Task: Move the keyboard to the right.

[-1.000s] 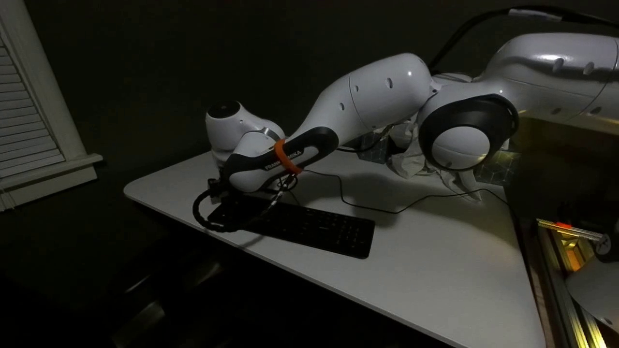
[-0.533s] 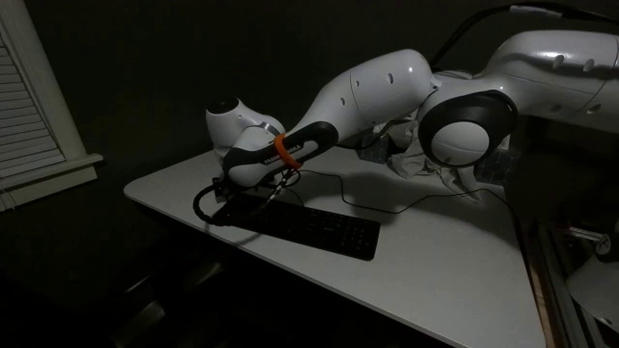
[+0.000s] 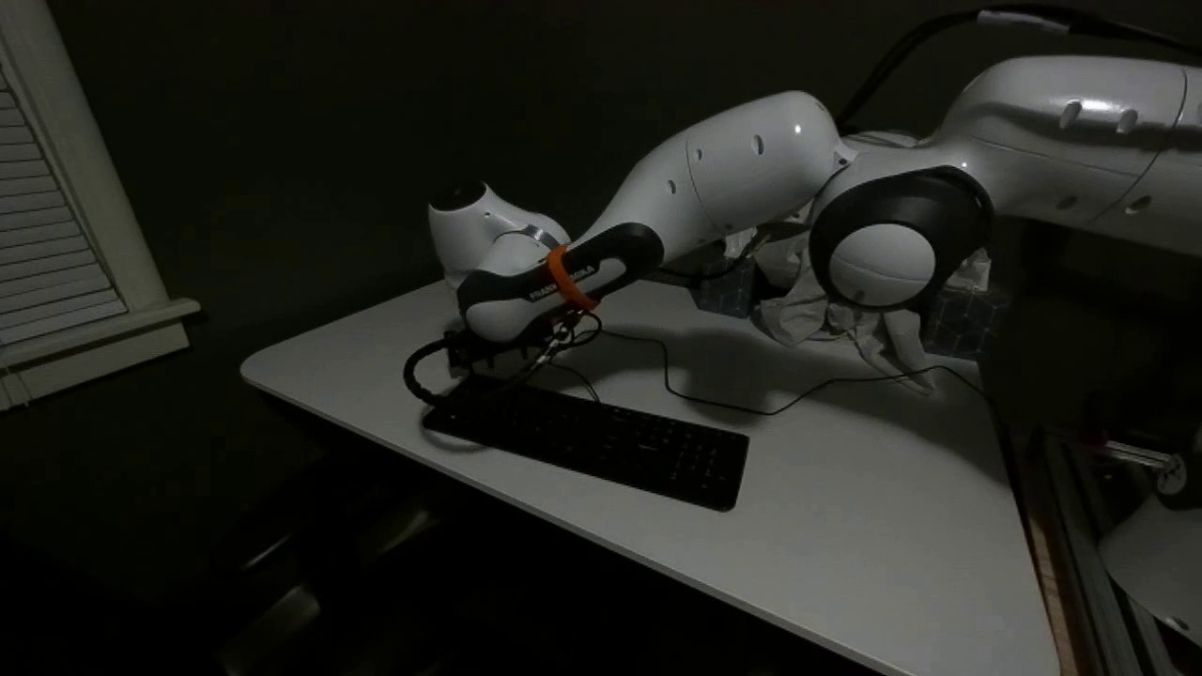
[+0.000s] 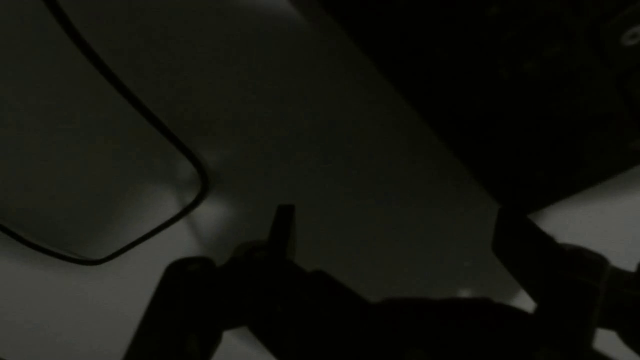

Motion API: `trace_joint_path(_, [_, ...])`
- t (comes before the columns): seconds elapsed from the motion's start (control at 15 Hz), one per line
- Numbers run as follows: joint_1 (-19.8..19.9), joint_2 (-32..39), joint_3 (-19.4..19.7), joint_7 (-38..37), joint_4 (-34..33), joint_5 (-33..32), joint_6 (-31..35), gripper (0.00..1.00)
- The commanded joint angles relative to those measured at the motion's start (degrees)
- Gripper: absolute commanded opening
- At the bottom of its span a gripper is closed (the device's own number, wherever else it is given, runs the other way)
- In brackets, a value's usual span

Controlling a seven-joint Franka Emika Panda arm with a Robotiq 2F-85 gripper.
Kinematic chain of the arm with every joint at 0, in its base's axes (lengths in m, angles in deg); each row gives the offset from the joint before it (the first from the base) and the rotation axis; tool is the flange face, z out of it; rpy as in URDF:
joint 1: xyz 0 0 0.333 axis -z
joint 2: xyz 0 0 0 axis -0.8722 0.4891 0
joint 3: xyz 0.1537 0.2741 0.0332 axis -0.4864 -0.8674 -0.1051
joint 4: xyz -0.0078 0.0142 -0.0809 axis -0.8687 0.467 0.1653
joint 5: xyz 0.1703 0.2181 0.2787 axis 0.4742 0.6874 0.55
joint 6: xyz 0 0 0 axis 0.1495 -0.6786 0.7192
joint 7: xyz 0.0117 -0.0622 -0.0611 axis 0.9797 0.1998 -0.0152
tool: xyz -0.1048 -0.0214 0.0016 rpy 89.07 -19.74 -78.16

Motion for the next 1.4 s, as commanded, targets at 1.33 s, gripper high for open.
trace_joint_path(1.33, [4.2, -3.4, -11.1, 10.6, 1.8, 6.3, 7.4, 1.0])
